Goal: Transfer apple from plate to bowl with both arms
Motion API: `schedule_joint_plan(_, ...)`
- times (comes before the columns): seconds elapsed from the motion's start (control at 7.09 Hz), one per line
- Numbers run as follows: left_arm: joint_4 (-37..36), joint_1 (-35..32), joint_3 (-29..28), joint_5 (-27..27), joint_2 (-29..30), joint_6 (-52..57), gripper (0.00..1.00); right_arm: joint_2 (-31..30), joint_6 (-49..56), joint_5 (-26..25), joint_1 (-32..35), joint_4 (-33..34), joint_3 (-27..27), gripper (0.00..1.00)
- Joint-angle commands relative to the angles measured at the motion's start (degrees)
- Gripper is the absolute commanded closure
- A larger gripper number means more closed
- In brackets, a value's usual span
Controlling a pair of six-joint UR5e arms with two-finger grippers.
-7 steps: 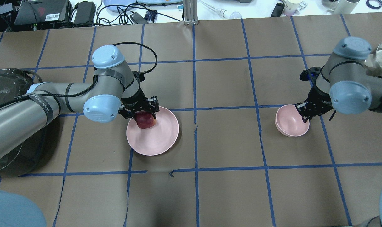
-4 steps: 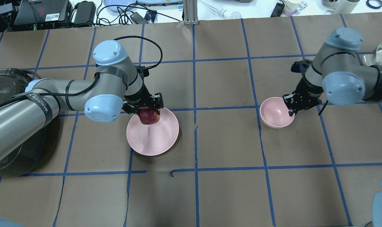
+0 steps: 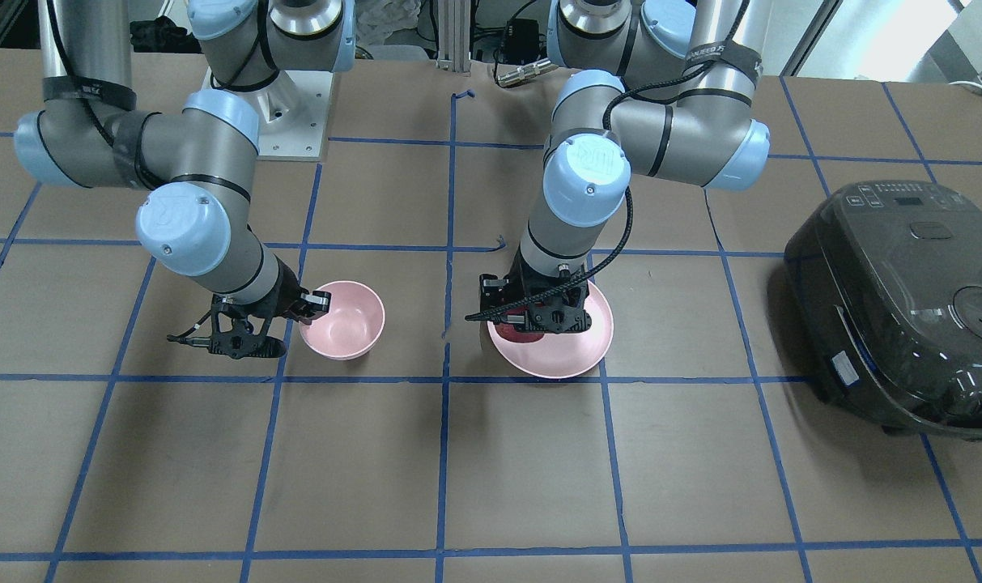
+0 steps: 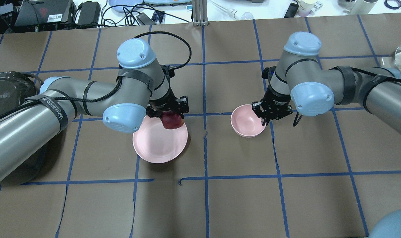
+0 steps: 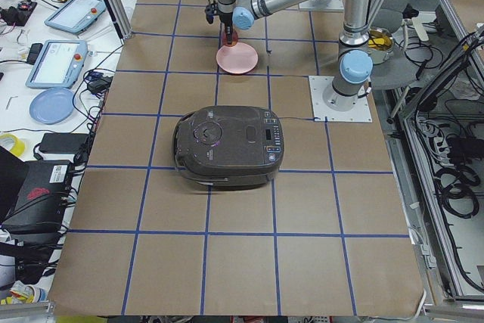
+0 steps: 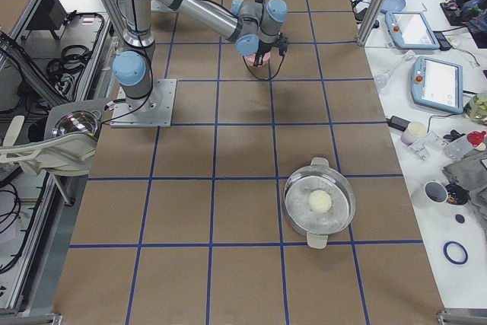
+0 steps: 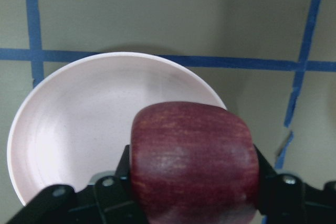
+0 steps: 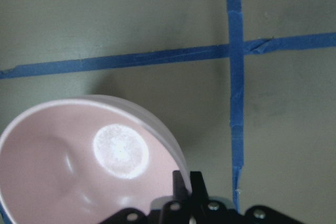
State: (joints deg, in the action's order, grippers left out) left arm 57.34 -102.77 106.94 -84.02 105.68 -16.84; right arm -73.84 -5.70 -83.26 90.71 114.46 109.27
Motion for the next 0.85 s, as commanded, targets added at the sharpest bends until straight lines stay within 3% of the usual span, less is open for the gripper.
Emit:
schedule_joint_plan(0.0,0.0,-0.9,-0.1,0.0,-0.1,-1.2,1.0,0.1,-0.3,0.6,1.1,0.1,0.3,1.0)
schedule_joint_plan(0.14,-0.1,-1.5,-0.1,0.1,0.8,-1.8,1.0,0.1,-0.1,0.5,1.1,0.1,0.8,0.87)
schedule_joint_plan(0.28,-0.6,-1.8,-0.3,0.1,0.3,-2.8,1.0,0.1,-0.1,0.3,1.1,0.4,1.0,0.01)
schedule_joint_plan(0.71,-0.4,-2.5,-3.0,0.9,1.5,-4.0,1.0,-0.3,0.3,-0.3,1.0,1.3,0.4,0.0)
